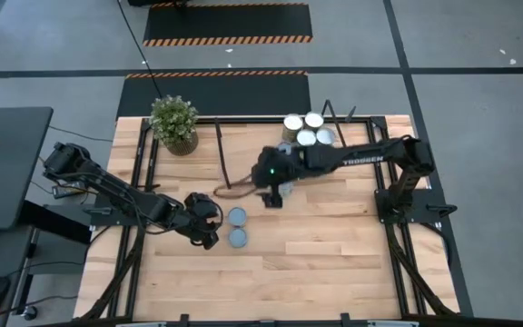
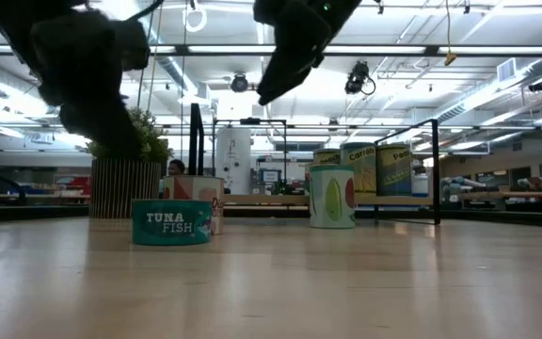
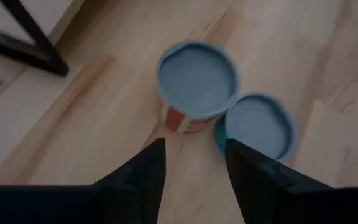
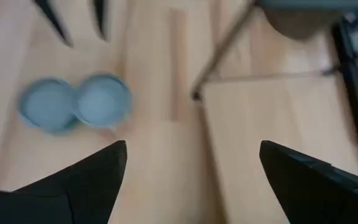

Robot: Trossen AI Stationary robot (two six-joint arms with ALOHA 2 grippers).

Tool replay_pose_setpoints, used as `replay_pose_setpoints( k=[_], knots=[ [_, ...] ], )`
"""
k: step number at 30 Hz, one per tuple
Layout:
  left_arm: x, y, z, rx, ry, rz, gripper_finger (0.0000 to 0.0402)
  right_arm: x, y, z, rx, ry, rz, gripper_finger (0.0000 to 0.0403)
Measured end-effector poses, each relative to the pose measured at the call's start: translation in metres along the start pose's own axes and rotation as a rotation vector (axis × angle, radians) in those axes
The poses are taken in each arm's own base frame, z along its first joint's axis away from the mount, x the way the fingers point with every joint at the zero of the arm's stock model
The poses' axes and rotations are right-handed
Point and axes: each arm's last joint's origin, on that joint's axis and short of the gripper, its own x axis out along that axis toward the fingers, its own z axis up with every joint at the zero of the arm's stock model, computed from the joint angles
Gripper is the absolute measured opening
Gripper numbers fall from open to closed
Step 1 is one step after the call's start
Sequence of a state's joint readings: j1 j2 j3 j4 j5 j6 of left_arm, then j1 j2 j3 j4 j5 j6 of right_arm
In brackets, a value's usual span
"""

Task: Pick and place cans onto a shelf
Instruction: Put the canned tomato can on the shelf

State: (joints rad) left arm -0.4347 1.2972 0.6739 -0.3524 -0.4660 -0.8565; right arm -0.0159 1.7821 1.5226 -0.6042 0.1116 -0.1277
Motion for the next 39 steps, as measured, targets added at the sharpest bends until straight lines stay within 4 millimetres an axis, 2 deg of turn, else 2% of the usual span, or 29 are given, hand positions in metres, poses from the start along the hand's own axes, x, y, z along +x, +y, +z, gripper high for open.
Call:
replay_pose_setpoints(
  k=[4,9,13,17,22,26,29,33,39],
  knots=[
    [0.010,-0.001,-0.007,0.028,0.037,0.037,0.0172,0.005,0.028,-0.001,0.007,-0.044,0.041,0.0375],
    [0.033,0.003,-0.015,0.104,0.091,0.121,0.0172,0.018,0.051,-0.017,0.040,-0.050,0.028,0.0375],
    [0.049,0.010,-0.016,0.099,0.119,0.185,0.0172,0.019,0.061,-0.020,0.120,-0.057,0.045,0.0375],
    [0.062,0.013,-0.011,0.083,0.092,0.197,0.0172,0.017,0.073,-0.021,0.113,-0.049,0.059,0.0375],
    [0.077,0.004,0.003,0.086,-0.042,0.106,0.0172,0.015,0.080,-0.023,0.103,-0.035,0.049,0.0375],
    [0.086,-0.002,0.012,0.086,-0.138,0.047,0.0172,0.015,0.080,-0.031,0.124,0.047,0.027,0.0375],
    [0.086,-0.003,0.016,0.077,-0.169,0.029,0.0172,0.015,0.079,-0.037,0.129,0.106,0.025,0.0375],
    [0.085,-0.003,0.016,0.106,-0.153,0.009,0.0172,0.016,0.081,-0.037,0.052,0.100,0.068,0.0375],
    [0.067,-0.001,0.020,0.090,-0.087,-0.047,0.0171,0.027,0.081,-0.045,-0.069,0.044,0.168,0.0376]
  ],
)
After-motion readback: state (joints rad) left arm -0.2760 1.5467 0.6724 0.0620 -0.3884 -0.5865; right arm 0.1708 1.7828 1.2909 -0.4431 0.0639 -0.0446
